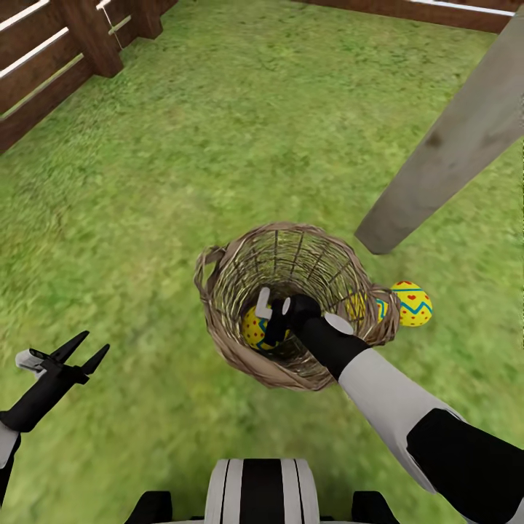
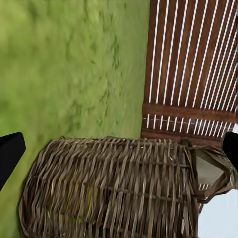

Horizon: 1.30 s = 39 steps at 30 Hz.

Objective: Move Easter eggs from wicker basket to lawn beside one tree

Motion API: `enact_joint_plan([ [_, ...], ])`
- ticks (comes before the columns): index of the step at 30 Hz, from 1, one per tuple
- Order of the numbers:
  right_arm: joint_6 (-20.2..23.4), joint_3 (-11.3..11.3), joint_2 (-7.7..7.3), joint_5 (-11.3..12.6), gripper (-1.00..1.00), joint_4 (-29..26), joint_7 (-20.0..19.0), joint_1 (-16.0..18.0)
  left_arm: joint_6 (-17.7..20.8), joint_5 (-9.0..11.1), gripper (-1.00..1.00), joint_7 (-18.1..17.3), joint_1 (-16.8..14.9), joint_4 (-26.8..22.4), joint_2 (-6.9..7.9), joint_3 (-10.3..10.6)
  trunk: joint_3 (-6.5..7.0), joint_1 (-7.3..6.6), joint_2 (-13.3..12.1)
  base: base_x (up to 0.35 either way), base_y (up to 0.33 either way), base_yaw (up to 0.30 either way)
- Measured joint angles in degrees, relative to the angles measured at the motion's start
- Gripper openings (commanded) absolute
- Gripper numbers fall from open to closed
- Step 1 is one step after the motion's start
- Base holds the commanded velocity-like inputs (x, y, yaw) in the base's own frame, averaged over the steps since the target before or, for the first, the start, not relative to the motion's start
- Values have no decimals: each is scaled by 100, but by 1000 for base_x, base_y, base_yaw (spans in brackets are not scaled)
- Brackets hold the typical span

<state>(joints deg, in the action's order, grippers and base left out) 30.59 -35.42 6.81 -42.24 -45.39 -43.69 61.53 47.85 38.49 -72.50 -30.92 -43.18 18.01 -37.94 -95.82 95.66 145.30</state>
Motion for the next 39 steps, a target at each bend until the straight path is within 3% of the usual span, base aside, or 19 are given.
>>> enact_joint_plan([
  [11, 20, -3, -5, -79, -100, 39, -13, -3, -1, -2, 100, 0, 1, 15, 2, 0, 67, -7, -5, 0, 0, 0],
  [26, 173, 10, -65, -79, -100, -157, -55, -3, 27, -18, 100, 26, 0, -5, 34, 44, 399, -46, -24, 0, 0, 0],
  [33, 877, 63, -104, -3, -100, -806, -69, -3, 36, -25, 100, 41, 1, 5, 79, 45, 554, -64, -34, -1, 0, 0],
  [37, 962, 74, -120, -32, -100, -824, -63, -3, 36, -27, 100, 44, 1, -4, 79, 47, 642, -72, -39, -152, 0, 0],
  [39, 965, 82, -203, -35, -100, -824, -63, -3, 36, -27, 100, 42, 1, 0, 79, 46, 687, -79, -42, -66, 0, 0],
])
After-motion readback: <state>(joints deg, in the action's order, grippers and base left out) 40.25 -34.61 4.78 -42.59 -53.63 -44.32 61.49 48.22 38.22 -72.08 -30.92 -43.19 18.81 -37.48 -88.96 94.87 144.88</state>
